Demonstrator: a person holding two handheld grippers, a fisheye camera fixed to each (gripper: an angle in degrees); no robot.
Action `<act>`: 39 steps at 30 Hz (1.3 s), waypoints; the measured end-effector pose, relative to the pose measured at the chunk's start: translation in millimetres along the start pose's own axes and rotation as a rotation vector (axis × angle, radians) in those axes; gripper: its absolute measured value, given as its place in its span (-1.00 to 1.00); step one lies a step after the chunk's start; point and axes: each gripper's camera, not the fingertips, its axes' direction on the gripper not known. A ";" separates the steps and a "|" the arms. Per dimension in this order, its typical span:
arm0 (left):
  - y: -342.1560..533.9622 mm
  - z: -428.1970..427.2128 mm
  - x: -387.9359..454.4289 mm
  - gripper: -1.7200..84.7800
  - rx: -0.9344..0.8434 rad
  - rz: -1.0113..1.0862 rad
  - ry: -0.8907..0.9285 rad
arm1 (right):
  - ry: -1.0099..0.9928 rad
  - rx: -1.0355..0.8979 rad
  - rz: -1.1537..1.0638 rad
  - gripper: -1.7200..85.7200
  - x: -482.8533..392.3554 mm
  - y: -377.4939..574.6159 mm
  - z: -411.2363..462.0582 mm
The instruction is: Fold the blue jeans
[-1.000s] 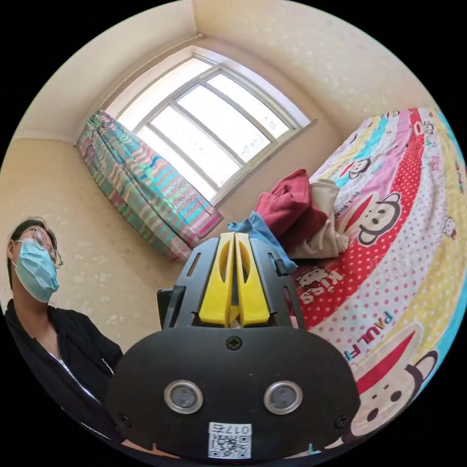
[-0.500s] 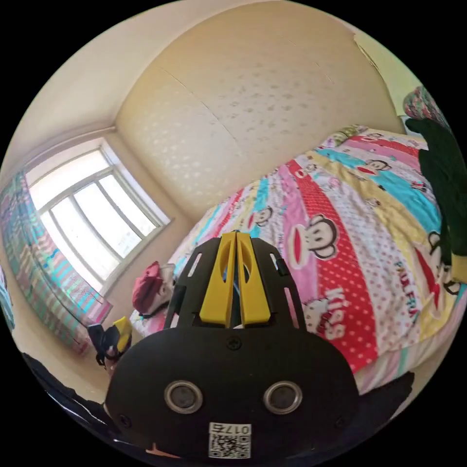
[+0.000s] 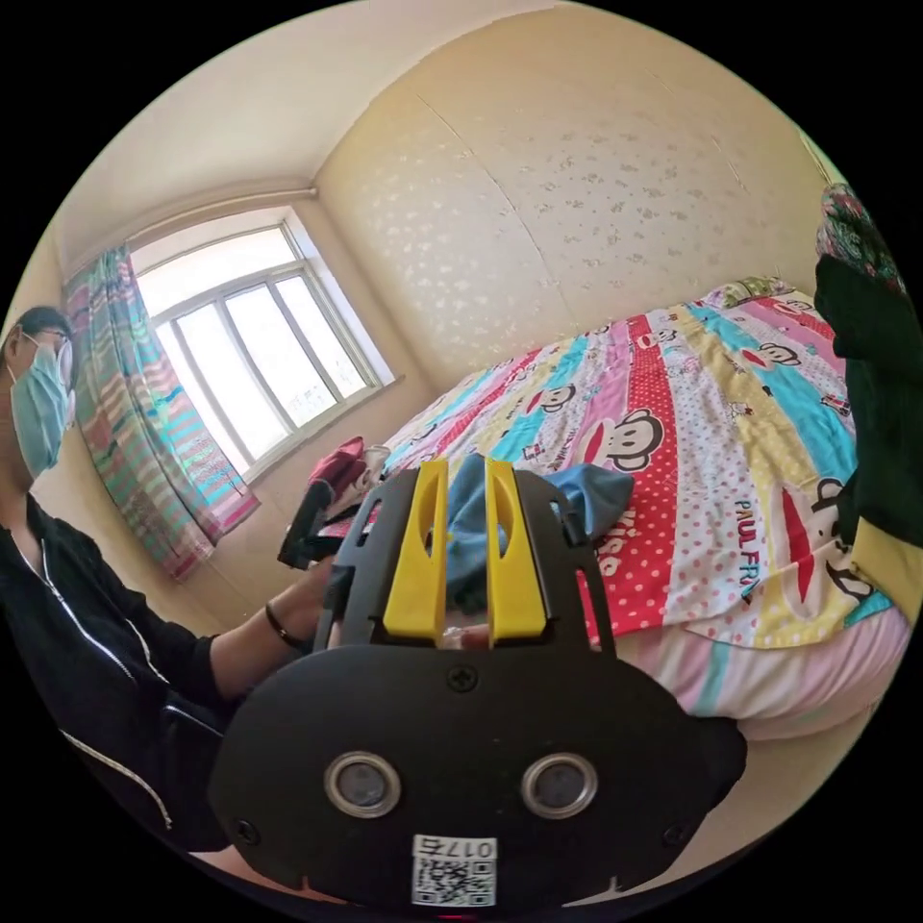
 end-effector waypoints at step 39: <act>17.3 -181.6 -251.4 -0.76 0.448 -0.227 0.351 | 0.645 -0.792 -0.924 -0.93 -337.9 92.3 469.1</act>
